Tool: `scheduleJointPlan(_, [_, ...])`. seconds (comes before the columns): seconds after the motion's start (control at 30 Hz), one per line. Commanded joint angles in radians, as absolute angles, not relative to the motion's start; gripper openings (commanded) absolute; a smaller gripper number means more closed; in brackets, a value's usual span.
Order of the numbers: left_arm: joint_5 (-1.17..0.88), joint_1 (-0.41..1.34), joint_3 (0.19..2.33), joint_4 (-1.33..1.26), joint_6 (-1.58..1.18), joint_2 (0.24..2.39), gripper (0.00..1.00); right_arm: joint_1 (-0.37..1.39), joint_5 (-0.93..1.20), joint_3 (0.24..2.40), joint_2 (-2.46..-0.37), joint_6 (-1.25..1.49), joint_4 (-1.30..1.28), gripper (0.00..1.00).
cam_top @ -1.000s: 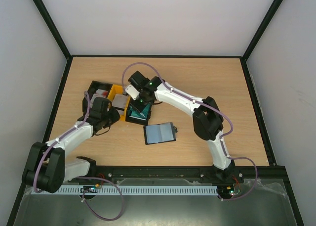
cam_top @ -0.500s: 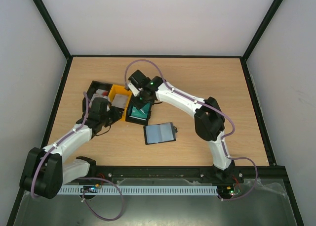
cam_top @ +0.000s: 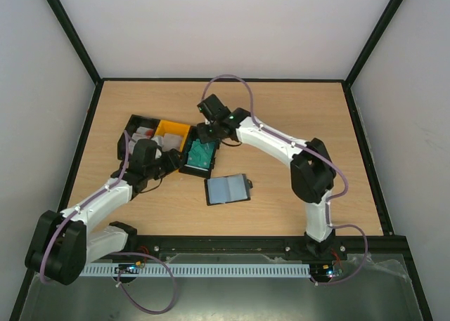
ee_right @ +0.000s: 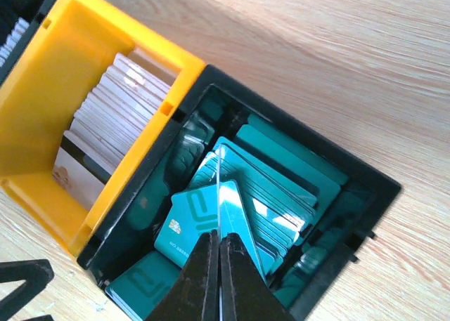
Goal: Put the credit cards into the card holder
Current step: Pick up the credit card from the storage box.
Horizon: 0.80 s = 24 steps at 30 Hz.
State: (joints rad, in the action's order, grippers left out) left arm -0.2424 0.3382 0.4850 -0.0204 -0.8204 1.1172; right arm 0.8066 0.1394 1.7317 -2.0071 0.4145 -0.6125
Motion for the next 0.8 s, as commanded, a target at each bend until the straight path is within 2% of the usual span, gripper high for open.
scheduleJointPlan(0.0, [-0.287,0.345,0.492,-0.07,-0.832,1.098,0.7,0.779,0.151,1.651,-1.875,0.513,-0.491,0.02])
scheduleJointPlan(0.1, [-0.313,0.345,0.504,-0.087,-0.839,1.081,0.74,0.752,0.212,1.593,-1.809,0.526,-0.432,0.02])
scheduleJointPlan(0.23, [-0.394,0.345,0.52,-0.127,-0.867,1.049,0.8,0.706,0.428,1.448,-1.705,0.576,-0.302,0.02])
scheduleJointPlan(0.47, [-0.579,0.376,0.507,-0.321,-1.023,1.059,0.82,0.666,0.724,1.172,-1.515,0.777,0.032,0.02])
scheduleJointPlan(0.63, [-0.629,0.412,0.478,-0.469,-1.148,1.058,0.75,0.667,0.852,1.028,-1.447,0.911,0.222,0.02])
scheduleJointPlan(0.77, [-0.644,0.419,0.45,-0.559,-1.228,1.044,0.6,0.666,0.884,0.954,-1.402,0.956,0.29,0.02])
